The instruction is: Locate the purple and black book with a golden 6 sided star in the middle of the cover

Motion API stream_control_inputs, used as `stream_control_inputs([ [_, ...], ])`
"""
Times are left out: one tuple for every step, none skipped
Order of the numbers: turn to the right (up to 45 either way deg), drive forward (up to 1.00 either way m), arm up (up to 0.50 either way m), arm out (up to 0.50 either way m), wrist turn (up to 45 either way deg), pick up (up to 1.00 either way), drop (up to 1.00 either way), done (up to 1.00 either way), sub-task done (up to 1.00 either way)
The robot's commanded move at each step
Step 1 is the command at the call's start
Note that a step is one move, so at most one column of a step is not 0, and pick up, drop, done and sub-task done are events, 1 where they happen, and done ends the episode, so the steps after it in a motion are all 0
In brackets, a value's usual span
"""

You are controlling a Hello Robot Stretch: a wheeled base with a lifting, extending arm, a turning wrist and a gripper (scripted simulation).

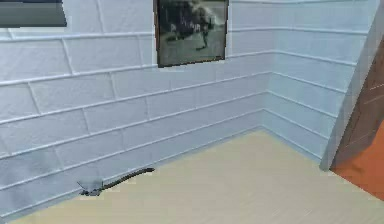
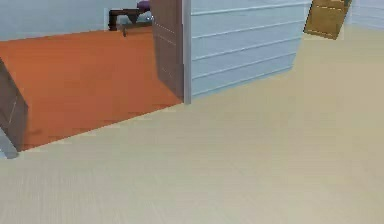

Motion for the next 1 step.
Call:
stream_control_inputs([
  [45.0,0.0,0.0,0.0,0.0,0.0,0.0,0.0,0.0],
])
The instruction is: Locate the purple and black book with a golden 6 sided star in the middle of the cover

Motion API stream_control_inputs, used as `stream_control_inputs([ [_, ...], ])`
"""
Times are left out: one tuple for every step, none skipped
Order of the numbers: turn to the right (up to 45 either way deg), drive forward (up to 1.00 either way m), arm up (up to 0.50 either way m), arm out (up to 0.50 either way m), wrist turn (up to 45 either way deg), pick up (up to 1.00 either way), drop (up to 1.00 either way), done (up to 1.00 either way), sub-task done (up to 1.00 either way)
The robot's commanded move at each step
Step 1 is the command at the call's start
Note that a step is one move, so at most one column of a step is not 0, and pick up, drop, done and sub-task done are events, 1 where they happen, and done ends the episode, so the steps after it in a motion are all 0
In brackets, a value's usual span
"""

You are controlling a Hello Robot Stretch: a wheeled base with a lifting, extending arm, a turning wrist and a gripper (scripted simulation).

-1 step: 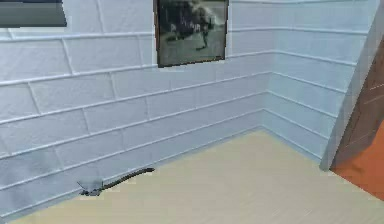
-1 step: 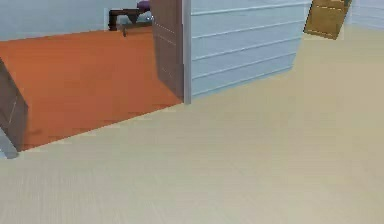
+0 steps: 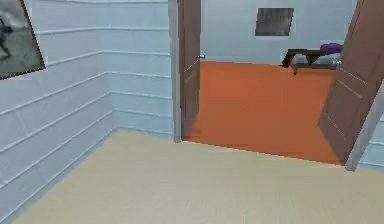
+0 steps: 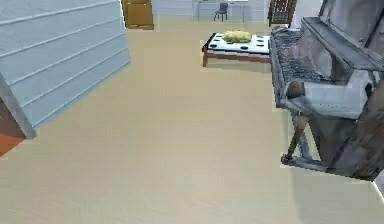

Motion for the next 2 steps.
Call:
stream_control_inputs([
  [45.0,0.0,0.0,0.0,0.0,0.0,0.0,0.0,0.0],
  [39.0,0.0,0.0,0.0,0.0,0.0,0.0,0.0,0.0],
])
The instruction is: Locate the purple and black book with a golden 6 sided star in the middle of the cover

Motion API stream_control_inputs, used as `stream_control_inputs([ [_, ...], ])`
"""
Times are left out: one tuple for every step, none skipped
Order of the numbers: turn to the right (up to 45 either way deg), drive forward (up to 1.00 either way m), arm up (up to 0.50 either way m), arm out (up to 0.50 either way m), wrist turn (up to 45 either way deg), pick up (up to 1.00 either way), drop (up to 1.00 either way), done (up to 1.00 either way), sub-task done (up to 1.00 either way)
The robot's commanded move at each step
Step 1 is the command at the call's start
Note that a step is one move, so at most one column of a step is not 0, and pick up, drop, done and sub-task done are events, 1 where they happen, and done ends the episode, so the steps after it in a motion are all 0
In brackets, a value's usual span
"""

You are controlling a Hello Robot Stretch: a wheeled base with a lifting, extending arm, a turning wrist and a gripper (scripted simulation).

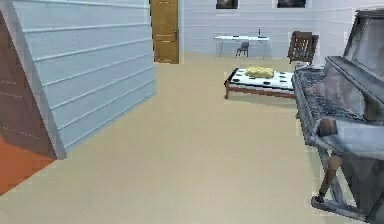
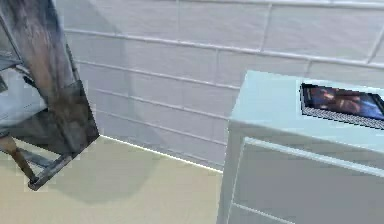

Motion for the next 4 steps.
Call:
stream_control_inputs([
  [0.0,1.0,0.0,0.0,0.0,0.0,0.0,0.0,0.0],
  [0.0,1.0,0.0,0.0,0.0,0.0,0.0,0.0,0.0],
  [0.0,1.0,0.0,0.0,0.0,0.0,0.0,0.0,0.0],
  [0.0,0.8,0.0,0.0,0.0,0.0,0.0,0.0,0.0],
])
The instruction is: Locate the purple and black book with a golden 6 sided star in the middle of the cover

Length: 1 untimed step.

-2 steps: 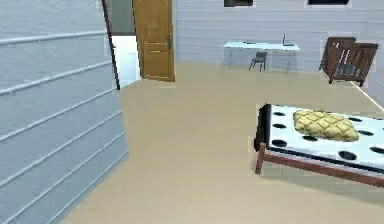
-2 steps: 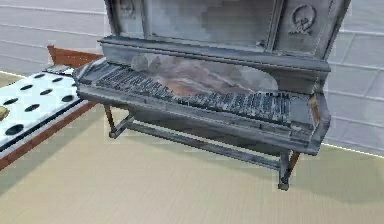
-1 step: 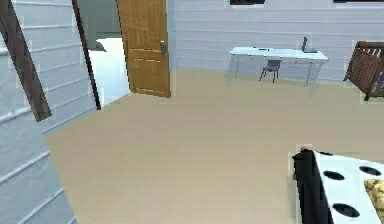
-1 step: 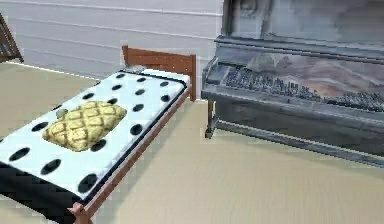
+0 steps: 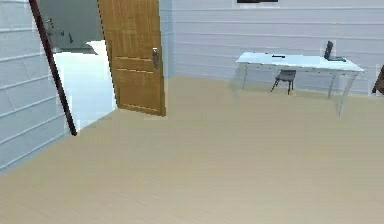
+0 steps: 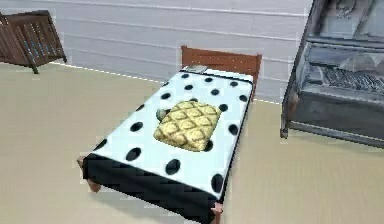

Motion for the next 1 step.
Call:
stream_control_inputs([
  [42.0,0.0,0.0,0.0,0.0,0.0,0.0,0.0,0.0],
])
